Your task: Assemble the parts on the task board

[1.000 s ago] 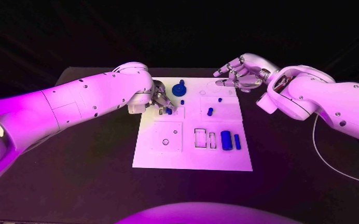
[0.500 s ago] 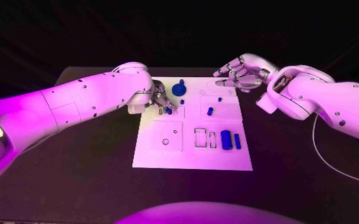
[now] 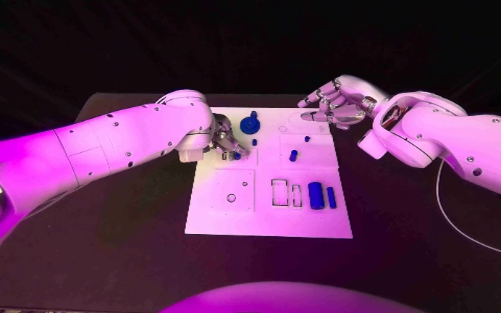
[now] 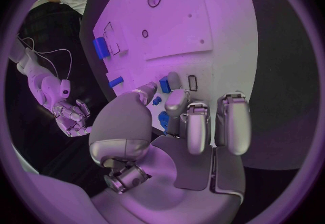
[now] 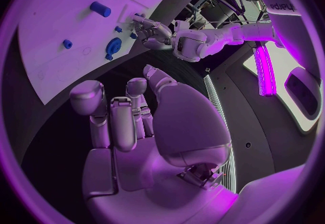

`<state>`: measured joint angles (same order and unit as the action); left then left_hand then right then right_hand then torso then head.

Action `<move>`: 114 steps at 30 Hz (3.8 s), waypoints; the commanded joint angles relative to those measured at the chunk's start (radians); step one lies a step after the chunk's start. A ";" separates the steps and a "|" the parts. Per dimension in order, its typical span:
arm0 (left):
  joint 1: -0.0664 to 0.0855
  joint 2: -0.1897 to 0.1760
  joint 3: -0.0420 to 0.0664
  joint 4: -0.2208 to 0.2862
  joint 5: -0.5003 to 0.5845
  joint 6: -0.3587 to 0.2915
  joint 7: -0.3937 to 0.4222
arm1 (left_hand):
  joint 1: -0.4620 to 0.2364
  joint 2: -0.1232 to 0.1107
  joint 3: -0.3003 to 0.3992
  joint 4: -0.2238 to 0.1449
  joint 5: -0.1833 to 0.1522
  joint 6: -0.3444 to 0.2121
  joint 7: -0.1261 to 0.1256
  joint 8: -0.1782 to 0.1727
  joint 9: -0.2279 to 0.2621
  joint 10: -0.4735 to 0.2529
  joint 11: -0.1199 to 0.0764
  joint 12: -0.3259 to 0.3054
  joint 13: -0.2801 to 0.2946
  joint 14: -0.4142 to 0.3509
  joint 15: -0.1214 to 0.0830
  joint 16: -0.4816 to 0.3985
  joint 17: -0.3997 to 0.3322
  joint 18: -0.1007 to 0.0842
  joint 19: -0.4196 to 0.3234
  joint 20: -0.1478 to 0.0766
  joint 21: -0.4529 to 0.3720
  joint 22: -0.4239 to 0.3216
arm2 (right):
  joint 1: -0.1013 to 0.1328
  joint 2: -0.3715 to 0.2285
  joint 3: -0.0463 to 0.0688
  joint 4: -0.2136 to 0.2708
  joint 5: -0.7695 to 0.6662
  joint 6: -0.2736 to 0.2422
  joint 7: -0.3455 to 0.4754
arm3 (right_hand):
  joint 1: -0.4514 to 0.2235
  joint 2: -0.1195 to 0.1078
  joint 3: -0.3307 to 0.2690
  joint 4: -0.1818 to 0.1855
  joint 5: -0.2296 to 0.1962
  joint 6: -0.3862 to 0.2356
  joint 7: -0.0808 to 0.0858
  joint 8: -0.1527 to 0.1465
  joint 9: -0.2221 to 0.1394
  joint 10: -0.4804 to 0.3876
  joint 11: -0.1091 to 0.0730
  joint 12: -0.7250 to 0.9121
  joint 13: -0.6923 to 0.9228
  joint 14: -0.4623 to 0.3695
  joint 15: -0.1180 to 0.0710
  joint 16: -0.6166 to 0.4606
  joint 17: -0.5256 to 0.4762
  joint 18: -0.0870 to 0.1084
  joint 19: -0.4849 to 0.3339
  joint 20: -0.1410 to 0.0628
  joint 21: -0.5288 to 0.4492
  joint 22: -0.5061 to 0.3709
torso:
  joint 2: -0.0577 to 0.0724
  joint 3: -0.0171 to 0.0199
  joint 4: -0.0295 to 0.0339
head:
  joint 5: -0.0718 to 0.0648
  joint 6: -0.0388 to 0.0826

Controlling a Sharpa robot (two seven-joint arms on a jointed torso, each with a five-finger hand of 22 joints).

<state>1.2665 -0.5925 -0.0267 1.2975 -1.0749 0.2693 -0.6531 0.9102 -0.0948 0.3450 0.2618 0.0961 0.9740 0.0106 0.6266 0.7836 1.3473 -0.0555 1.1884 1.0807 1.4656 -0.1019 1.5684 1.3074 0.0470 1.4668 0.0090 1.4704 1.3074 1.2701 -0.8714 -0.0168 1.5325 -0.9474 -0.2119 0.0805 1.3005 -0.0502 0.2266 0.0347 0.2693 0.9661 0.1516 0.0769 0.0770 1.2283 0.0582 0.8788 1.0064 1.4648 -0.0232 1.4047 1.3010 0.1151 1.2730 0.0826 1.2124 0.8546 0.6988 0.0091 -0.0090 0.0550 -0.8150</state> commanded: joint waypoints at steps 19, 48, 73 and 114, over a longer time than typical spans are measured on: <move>0.042 -0.043 0.052 0.028 0.016 0.022 0.000 | -0.001 -0.004 -0.105 0.026 -0.003 -0.015 0.008 -0.013 0.003 -0.022 0.008 -0.027 -0.037 0.105 -0.004 0.002 0.263 -0.007 0.040 -0.005 -0.029 0.086 | -0.002 0.003 0.000 -0.005 -0.007 0.012 0.008 | 0.000 0.001 0.006 0.003 0.001 0.007 -0.002 0.003 0.000 -0.005 -0.002 -0.003 -0.001 0.048 0.001 -0.004 -0.001 0.016 -0.009 0.000 -0.003 -0.001 | 0.001 0.0001 -0.0022 | 0.000 0.009; 0.101 0.141 0.030 -0.399 -0.040 0.160 0.103 | 0.190 0.070 -0.248 0.026 -0.019 -0.060 0.069 -0.178 -0.164 -0.115 0.062 -0.131 -0.179 0.105 0.044 0.002 0.263 0.003 0.024 0.041 -0.067 0.048 | -0.006 0.020 0.000 -0.011 -0.007 0.017 0.009 | -0.002 0.001 0.006 0.004 0.000 0.007 -0.002 0.003 -0.001 -0.005 -0.002 -0.003 -0.002 0.048 0.001 -0.005 -0.003 0.017 -0.010 0.000 -0.006 -0.004 | 0.001 -0.0002 -0.0001 | 0.008 0.017; 0.080 0.163 0.022 -0.429 -0.035 0.210 0.113 | 0.252 0.112 -0.252 0.006 -0.018 -0.039 0.056 -0.149 -0.150 -0.099 0.049 -0.110 -0.161 0.105 0.034 0.002 0.263 -0.002 0.033 0.032 -0.052 0.071 | -0.006 0.020 0.000 -0.010 -0.007 0.019 0.009 | -0.002 0.001 0.006 0.004 0.000 0.007 -0.002 0.003 -0.001 -0.005 -0.002 -0.003 -0.002 0.048 0.001 -0.005 -0.003 0.017 -0.010 0.000 -0.006 -0.004 | -0.001 0.0007 0.0000 | 0.008 0.009; 0.067 0.152 0.023 -0.419 0.029 0.146 0.141 | 0.358 0.082 0.216 -0.194 -0.004 -0.073 0.048 -0.094 -0.079 -0.076 0.034 -0.120 -0.165 0.105 0.021 0.002 0.263 -0.006 0.040 0.019 -0.038 0.098 | -0.006 0.018 0.000 -0.009 -0.006 0.026 0.008 | -0.003 0.002 0.008 0.005 0.001 0.007 -0.002 0.003 -0.001 -0.003 -0.002 -0.002 -0.001 0.048 0.001 -0.006 -0.003 0.016 -0.010 -0.001 -0.007 -0.004 | -0.002 0.0017 0.0017 | 0.003 -0.002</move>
<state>1.3336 -0.4379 -0.0043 0.8713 -1.0797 0.4435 -0.5330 1.2862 -0.0082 0.4217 0.1947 0.0856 0.9051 0.0568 0.5284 0.6993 1.2654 -0.0198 1.0651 0.9139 1.4639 -0.0787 1.5684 1.3073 0.0471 1.4669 0.0268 1.4291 1.3077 1.2645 -0.8533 -0.0173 1.5225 -0.9473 -0.2007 0.0816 1.3005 -0.0502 0.2294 0.0375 0.2693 0.9661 0.1516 0.0769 0.0770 1.2287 0.0586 0.8788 1.0057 1.4648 -0.0232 1.4048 1.2992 0.1152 1.2694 0.0790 1.2124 0.8512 0.6982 0.0104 -0.0081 0.0583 -0.8172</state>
